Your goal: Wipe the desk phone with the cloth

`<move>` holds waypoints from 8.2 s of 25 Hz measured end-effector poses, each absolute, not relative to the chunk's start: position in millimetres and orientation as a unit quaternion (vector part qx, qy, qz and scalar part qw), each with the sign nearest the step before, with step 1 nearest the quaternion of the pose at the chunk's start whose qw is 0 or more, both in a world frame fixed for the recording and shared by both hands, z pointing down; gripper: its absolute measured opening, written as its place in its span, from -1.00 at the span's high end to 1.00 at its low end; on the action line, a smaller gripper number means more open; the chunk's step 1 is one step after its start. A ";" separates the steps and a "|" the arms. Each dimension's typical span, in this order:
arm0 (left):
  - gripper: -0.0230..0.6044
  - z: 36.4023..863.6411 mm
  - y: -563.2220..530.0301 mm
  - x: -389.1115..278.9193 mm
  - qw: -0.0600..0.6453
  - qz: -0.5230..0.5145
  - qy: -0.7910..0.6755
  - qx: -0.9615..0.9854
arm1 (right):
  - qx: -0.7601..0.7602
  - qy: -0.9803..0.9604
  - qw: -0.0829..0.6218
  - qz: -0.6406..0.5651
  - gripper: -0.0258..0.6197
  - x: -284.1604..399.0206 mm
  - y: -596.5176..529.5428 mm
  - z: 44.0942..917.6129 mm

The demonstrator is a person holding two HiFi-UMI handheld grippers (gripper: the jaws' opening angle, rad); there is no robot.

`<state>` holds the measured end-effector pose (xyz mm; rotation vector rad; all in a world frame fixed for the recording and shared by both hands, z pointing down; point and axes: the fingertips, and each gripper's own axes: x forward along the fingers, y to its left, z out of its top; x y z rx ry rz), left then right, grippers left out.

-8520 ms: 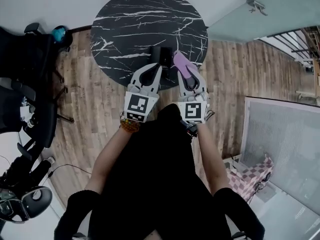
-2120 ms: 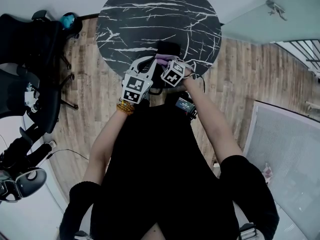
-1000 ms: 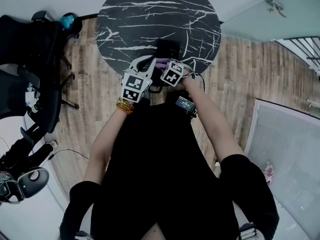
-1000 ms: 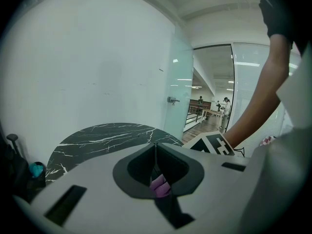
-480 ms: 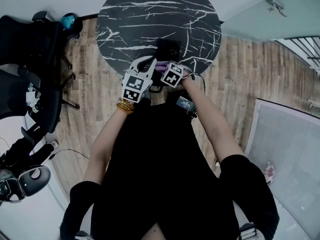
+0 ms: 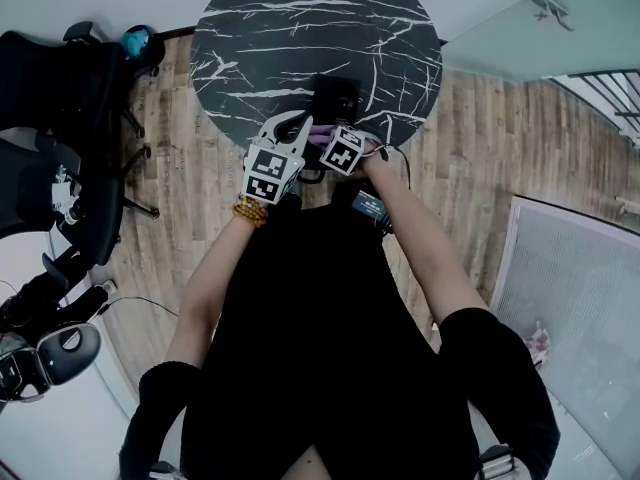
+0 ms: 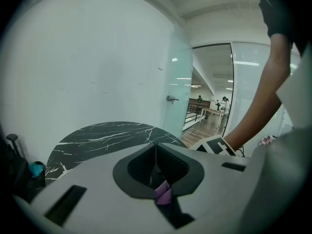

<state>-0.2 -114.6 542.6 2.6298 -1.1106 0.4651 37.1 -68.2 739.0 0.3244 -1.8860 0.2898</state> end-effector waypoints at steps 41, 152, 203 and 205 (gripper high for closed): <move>0.86 542.1 -113.1 -6.1 0.124 0.156 -0.390 0.899 | 0.215 -0.846 0.488 0.013 0.64 63.7 -184.6 625.0; 0.86 564.5 -108.6 -8.0 0.142 0.178 -0.377 0.898 | 0.177 -0.805 0.549 0.137 0.66 62.2 -111.5 721.1; 0.86 569.1 -97.8 5.0 0.147 0.184 -0.359 0.903 | 0.115 -0.827 0.542 0.097 0.64 52.7 -68.3 721.4; 0.86 570.6 -97.5 3.6 0.149 0.184 -0.360 0.902 | 0.135 -0.839 0.517 0.101 0.64 58.2 -81.5 709.6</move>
